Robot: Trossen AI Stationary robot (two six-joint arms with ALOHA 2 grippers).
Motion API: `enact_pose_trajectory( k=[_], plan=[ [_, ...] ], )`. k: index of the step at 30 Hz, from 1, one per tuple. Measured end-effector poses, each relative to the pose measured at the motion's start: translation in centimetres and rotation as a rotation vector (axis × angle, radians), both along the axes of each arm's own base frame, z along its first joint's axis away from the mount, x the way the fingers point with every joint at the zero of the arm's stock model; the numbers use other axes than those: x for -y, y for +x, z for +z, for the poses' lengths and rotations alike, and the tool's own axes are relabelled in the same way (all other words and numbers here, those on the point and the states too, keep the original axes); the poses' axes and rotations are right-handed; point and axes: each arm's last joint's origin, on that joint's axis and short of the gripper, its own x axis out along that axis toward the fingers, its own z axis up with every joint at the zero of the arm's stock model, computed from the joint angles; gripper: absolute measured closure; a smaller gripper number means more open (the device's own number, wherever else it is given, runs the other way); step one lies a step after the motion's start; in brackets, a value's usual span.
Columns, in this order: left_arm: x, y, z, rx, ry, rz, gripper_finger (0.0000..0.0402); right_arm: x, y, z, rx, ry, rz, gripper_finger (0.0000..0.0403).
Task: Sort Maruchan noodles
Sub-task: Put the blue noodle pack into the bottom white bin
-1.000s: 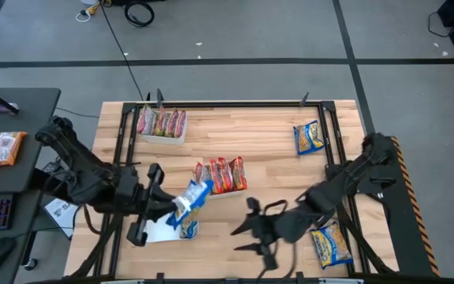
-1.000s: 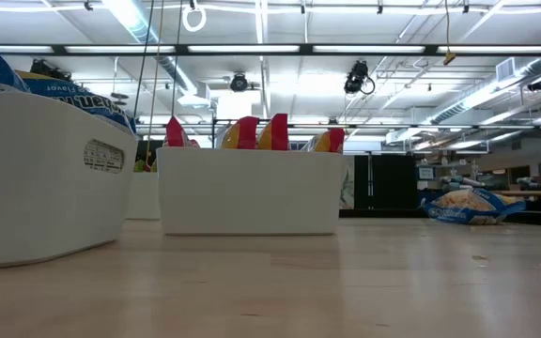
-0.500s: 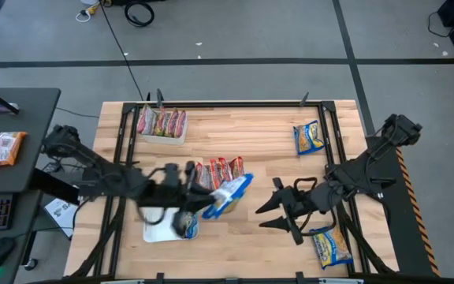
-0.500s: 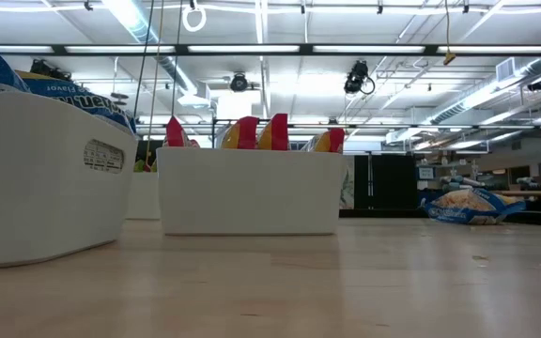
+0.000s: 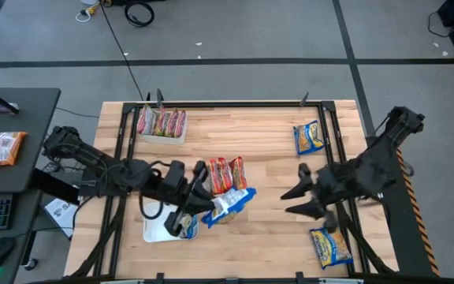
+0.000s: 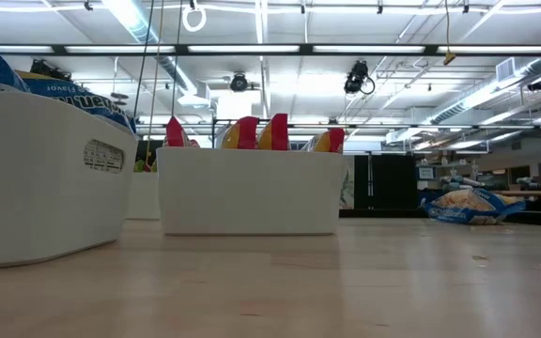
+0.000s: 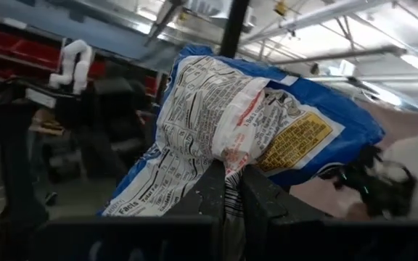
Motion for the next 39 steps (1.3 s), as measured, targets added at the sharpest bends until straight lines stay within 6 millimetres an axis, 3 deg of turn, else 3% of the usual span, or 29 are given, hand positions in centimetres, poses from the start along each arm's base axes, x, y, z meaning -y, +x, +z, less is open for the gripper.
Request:
enact_pose_trajectory(
  k=[5,8,13,17,19,22,26,29,32,36,39],
  plan=[
    [0.4,0.0,-0.4,-0.027,0.054,-0.107,0.0377,0.6,-1.7,2.5,0.151,0.118,0.034,0.0237],
    [0.5,0.2,-1.3,-0.115,0.081,-0.134,0.0377,0.0,-1.4,2.8,0.206,0.119,0.024,0.0237],
    [1.1,1.2,-4.4,-0.334,0.17,-0.147,0.0376,-2.8,1.6,-0.5,0.088,0.048,-0.056,0.0237],
    [2.1,0.4,-7.3,-0.634,0.201,-0.196,0.038,-5.1,4.0,-2.4,0.034,0.188,-0.073,0.0237],
    [2.7,-0.5,-8.5,-0.765,0.221,-0.215,0.0381,-5.6,4.7,-1.2,0.073,0.274,-0.058,0.0237],
    [3.7,-2.1,-9.4,-0.897,0.255,-0.25,0.0379,-5.2,5.1,3.0,0.236,0.285,-0.025,0.0237],
    [4.9,-3.6,-10.4,-1.008,0.301,-0.232,0.0377,-3.5,4.7,8.8,0.525,0.04,0.006,0.0237],
    [5.5,-4.2,-10.4,-0.991,0.296,-0.135,0.0376,-2.8,4.3,10.8,0.656,-0.132,0.006,0.0237],
    [6.0,-4.8,-10.4,-0.977,0.284,-0.048,0.0377,-2.8,5.4,10.3,0.656,-0.22,-0.019,0.0237],
    [6.0,-6.6,-10.0,-1.045,0.303,-0.034,0.0379,-3.9,8.8,7.6,0.56,-0.252,-0.039,0.0237],
    [4.7,-8.4,-8.1,-1.125,0.315,-0.002,0.0379,-4.6,11.1,5.5,0.483,-0.206,-0.026,0.0237]
  ],
)
